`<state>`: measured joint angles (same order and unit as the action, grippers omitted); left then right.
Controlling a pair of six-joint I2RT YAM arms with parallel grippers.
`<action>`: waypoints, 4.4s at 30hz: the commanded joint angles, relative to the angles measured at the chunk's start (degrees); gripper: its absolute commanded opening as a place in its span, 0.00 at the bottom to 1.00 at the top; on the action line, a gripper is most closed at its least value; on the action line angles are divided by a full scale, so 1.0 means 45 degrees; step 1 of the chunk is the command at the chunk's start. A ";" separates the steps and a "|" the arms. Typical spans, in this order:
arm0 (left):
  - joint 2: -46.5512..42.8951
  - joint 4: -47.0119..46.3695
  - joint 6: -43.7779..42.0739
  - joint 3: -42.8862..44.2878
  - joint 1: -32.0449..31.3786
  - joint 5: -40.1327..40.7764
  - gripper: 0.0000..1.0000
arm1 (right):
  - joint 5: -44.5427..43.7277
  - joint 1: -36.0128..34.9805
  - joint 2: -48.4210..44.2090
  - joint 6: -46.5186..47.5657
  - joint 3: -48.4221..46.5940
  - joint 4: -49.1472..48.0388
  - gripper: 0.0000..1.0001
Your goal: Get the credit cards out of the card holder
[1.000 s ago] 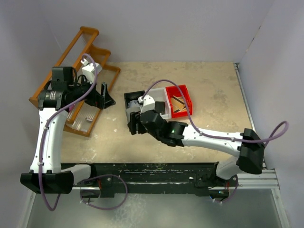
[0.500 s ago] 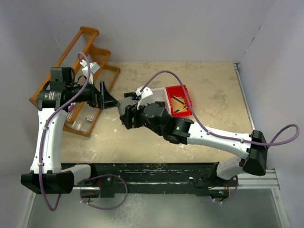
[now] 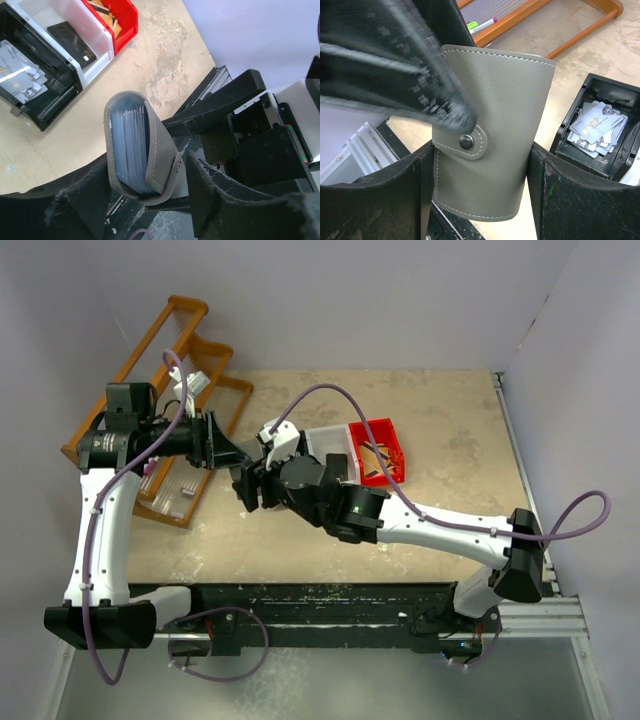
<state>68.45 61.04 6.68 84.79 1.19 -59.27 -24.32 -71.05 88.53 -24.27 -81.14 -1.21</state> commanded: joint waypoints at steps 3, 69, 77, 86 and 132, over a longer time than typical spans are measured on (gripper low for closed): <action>0.0067 0.0456 -0.0407 0.0320 0.0203 -0.1073 0.30 | -0.0997 -0.0131 -0.0057 0.0263 -0.1179 -0.0323 0.68; -0.2304 0.0050 -0.3781 -0.0836 0.0204 0.3230 0.86 | 0.3611 0.1115 0.0328 -0.2438 -0.2320 0.1553 0.00; -0.2394 -0.0281 -0.3647 -0.0822 0.0204 0.3786 0.64 | 0.3699 0.0938 0.0633 -0.2392 -0.2531 0.1734 0.00; -0.2710 -0.0574 -0.3713 -0.1244 0.0204 0.4936 0.53 | 0.3396 0.0847 0.0543 -0.2397 -0.2739 0.1831 0.00; -0.2467 0.0014 -0.4327 -0.0907 0.0204 0.6147 0.23 | 0.3752 0.0861 0.0157 -0.2484 -0.2381 0.2264 0.00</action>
<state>58.67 62.50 -12.58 78.85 1.91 -33.61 -9.21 -66.85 93.84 -35.31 -91.07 12.64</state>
